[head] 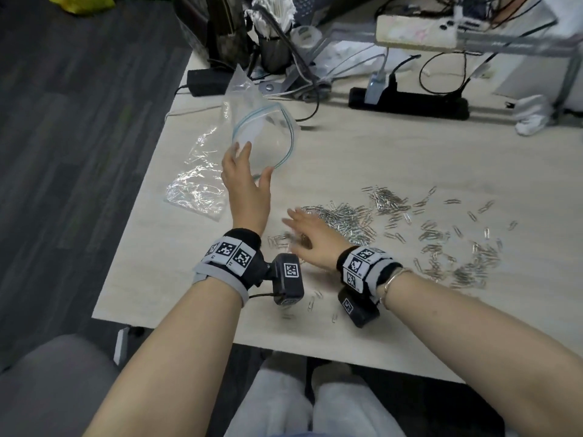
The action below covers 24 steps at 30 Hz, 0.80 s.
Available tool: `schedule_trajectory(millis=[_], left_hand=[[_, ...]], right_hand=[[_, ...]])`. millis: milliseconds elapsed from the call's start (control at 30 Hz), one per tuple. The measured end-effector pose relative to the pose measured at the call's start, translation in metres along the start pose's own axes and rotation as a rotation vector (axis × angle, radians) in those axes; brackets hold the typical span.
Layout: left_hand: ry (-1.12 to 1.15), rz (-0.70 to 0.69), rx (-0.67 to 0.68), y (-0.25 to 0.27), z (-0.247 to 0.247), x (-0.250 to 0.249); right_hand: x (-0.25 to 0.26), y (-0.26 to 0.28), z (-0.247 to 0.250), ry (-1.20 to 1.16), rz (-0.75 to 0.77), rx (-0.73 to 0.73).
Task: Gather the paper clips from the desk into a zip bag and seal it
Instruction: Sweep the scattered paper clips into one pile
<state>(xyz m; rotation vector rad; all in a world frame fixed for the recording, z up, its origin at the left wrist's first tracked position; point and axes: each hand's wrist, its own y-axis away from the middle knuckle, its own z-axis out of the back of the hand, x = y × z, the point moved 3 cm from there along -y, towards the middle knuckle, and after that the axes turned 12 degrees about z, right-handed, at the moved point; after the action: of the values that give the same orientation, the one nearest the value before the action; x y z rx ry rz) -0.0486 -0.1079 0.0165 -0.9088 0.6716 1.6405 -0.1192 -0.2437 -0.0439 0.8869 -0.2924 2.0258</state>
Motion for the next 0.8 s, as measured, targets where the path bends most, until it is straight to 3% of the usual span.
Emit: schedule_trajectory(millis=[300, 467, 667, 800], left_hand=[[0.013, -0.067, 0.081, 0.054, -0.063, -0.052], [-0.036, -0.027, 0.206, 0.084, -0.107, -0.064], [-0.123, -0.018, 0.248, 0.097, -0.149, -0.068], [-0.128, -0.020, 0.248, 0.098, -0.167, -0.067]], right_hand=[[-0.067, 0.111, 0.077, -0.010, -0.318, -0.414], [-0.116, 0.185, 0.100, 0.035, -0.543, -0.644], [-0.176, 0.253, 0.106, -0.001, -0.861, -0.729], [-0.205, 0.260, 0.111, -0.035, -0.918, -0.709]])
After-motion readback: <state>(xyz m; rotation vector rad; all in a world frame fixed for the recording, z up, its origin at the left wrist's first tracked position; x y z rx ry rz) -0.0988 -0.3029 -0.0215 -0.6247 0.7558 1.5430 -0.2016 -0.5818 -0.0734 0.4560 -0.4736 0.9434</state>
